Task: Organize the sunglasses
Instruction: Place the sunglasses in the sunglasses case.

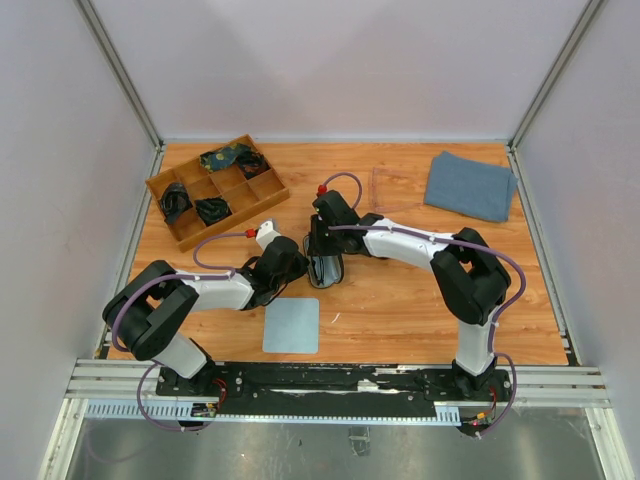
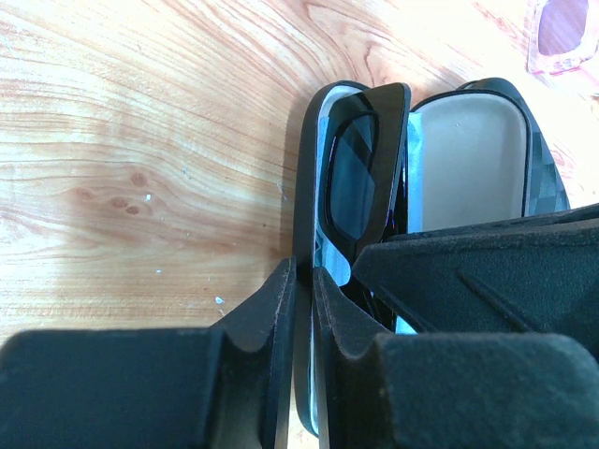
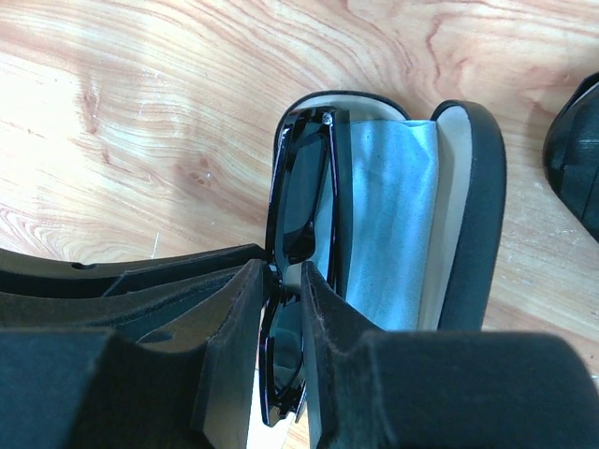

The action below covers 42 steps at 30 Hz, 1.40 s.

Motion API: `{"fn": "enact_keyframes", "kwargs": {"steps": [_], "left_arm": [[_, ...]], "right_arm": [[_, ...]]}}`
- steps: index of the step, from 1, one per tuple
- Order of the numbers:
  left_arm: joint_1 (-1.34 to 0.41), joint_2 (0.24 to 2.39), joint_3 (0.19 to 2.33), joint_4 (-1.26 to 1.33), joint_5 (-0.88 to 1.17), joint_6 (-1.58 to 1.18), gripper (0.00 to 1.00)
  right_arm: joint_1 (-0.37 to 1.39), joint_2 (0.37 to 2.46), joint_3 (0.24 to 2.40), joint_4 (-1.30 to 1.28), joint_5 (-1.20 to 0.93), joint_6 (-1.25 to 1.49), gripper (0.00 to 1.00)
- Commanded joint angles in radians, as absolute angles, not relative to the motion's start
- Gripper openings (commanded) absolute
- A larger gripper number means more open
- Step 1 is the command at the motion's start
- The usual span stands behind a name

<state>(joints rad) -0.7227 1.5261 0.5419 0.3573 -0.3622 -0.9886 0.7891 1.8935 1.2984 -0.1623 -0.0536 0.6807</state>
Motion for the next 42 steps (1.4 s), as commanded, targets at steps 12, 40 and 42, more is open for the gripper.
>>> {"fn": "enact_keyframes", "kwargs": {"steps": [12,40,42], "left_arm": [[-0.734,1.495,0.528,0.388,-0.37,-0.986,0.16],[-0.735,1.499,0.532,0.385,-0.374,-0.986,0.16],[-0.735,1.498,0.53,0.385,-0.375,-0.986,0.16]], "right_arm": [[0.767,1.875,1.291,-0.163,-0.065,0.663,0.23],[0.732,1.836,1.273,-0.188,-0.068,0.644,0.23],[0.733,1.832,1.278,-0.201,-0.059,0.636,0.22]]}}
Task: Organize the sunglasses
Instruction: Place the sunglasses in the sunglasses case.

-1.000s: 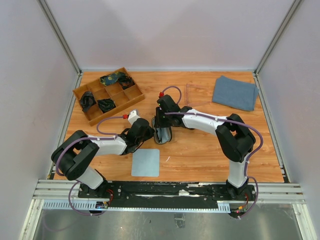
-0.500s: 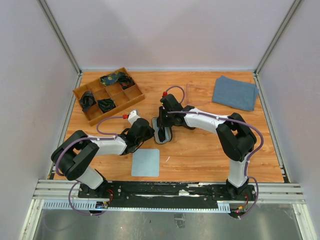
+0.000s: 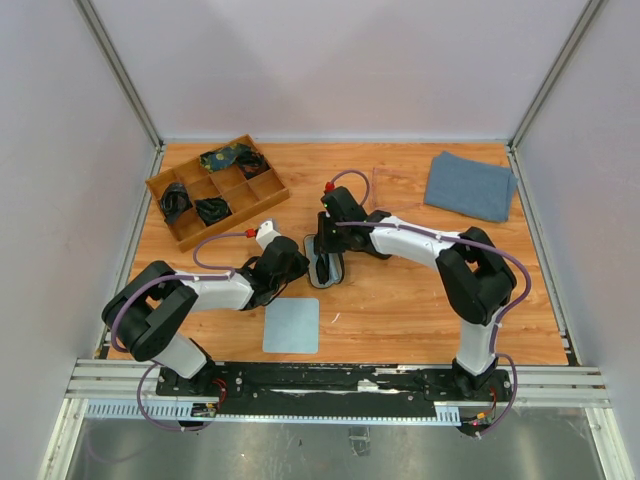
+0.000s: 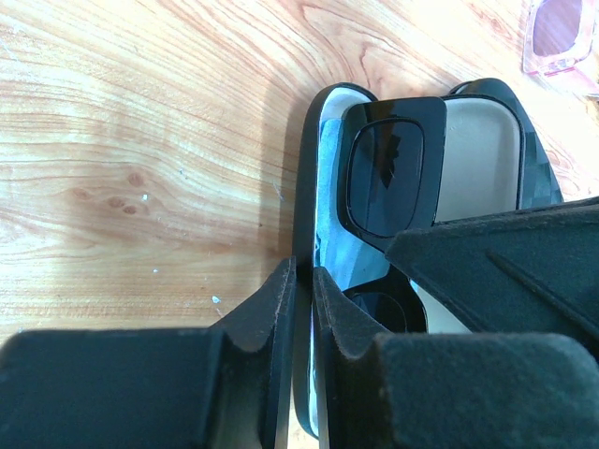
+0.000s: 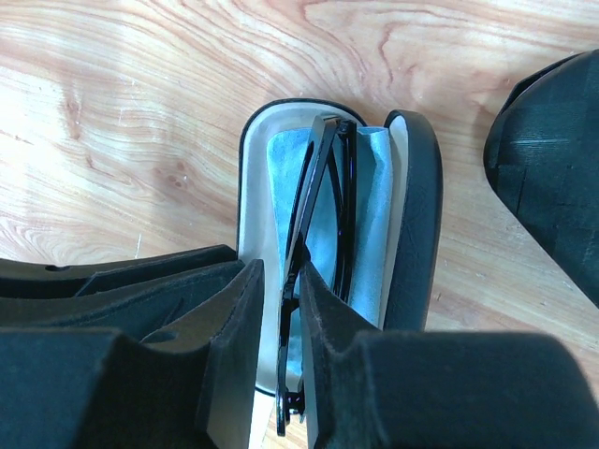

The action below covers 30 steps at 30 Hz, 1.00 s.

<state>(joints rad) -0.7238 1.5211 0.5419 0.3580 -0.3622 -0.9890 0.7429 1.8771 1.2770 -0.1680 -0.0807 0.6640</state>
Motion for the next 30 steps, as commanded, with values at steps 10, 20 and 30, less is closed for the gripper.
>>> {"fn": "enact_keyframes", "kwargs": {"steps": [10,20,30], "left_arm": [[-0.735,1.5,0.533,0.385,-0.374,-0.985,0.15],[-0.735,1.502,0.535,0.385,-0.373,-0.985,0.15],[-0.735,1.502,0.535,0.383,-0.374,-0.985,0.16]], "right_arm": [[0.733,1.837,1.289,-0.224,-0.062,0.616,0.18],[0.731,1.849,1.29,-0.218,-0.068,0.617,0.1],[0.725,1.862,1.283,-0.199,-0.102,0.624,0.1]]}}
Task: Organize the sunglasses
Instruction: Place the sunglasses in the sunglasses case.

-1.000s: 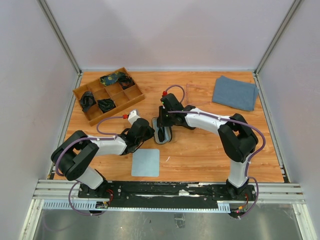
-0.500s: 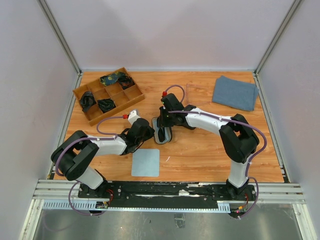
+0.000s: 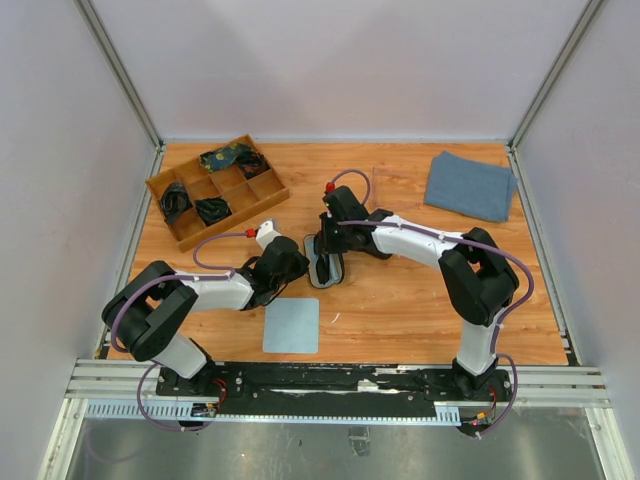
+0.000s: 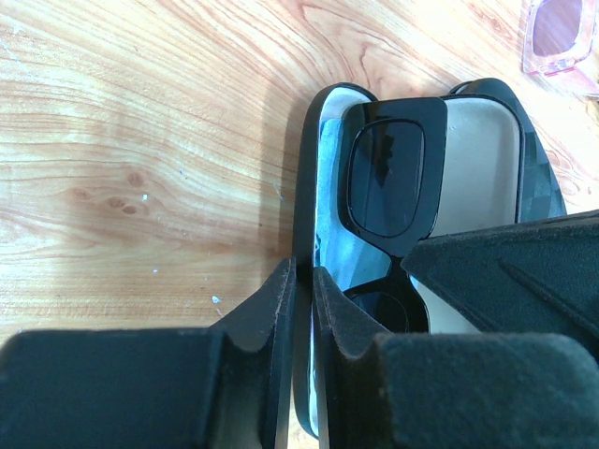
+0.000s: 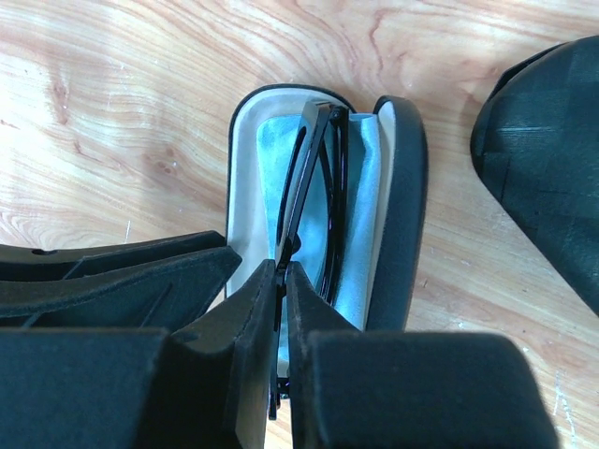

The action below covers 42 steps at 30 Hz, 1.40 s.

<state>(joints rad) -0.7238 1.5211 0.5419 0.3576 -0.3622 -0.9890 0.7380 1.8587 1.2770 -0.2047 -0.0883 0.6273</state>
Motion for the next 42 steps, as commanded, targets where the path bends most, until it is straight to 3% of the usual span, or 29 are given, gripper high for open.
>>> {"fn": "enact_keyframes", "kwargs": {"steps": [1,42], "left_arm": [[-0.735,1.502,0.534,0.384,-0.374,-0.985,0.15],[-0.735,1.512,0.534,0.39,-0.379,-0.986,0.15]], "right_arm": [[0.725,1.864,1.283,-0.199,-0.103,0.626,0.1],[0.749,1.729,1.202,-0.275,-0.125,0.527,0.17]]}}
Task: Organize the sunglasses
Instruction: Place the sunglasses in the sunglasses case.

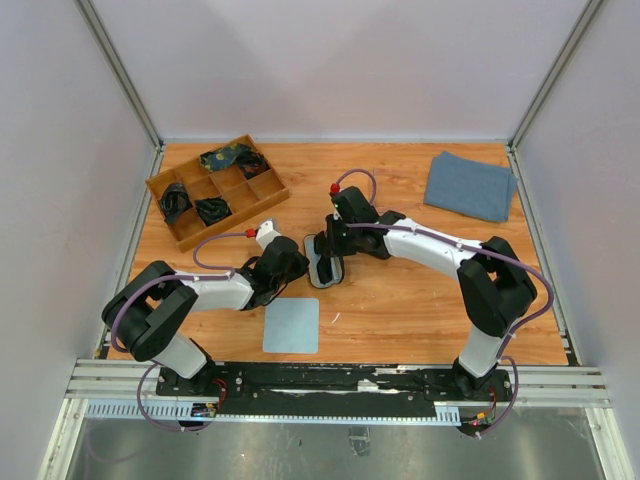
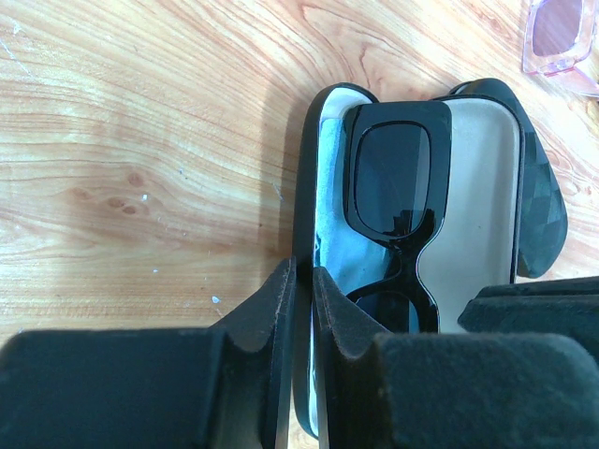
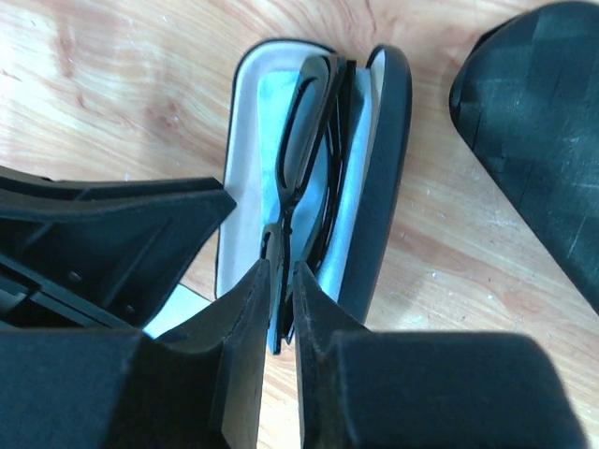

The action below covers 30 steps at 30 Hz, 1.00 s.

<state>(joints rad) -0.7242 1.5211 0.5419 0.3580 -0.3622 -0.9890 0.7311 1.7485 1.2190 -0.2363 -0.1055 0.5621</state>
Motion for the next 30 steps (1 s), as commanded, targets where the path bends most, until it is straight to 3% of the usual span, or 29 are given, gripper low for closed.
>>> {"fn": "enact_keyframes", "kwargs": {"steps": [1,30], "left_arm": [[-0.735,1.513,0.533,0.39,-0.379,-0.986,0.15],[-0.735,1.518,0.53,0.391,-0.383,-0.988,0.15]], "right_arm": [[0.753,1.731,1.201,-0.278,-0.125,0.524,0.17],[0.786,1.798,1.24,-0.316,-0.146,0.52,0.19]]}}
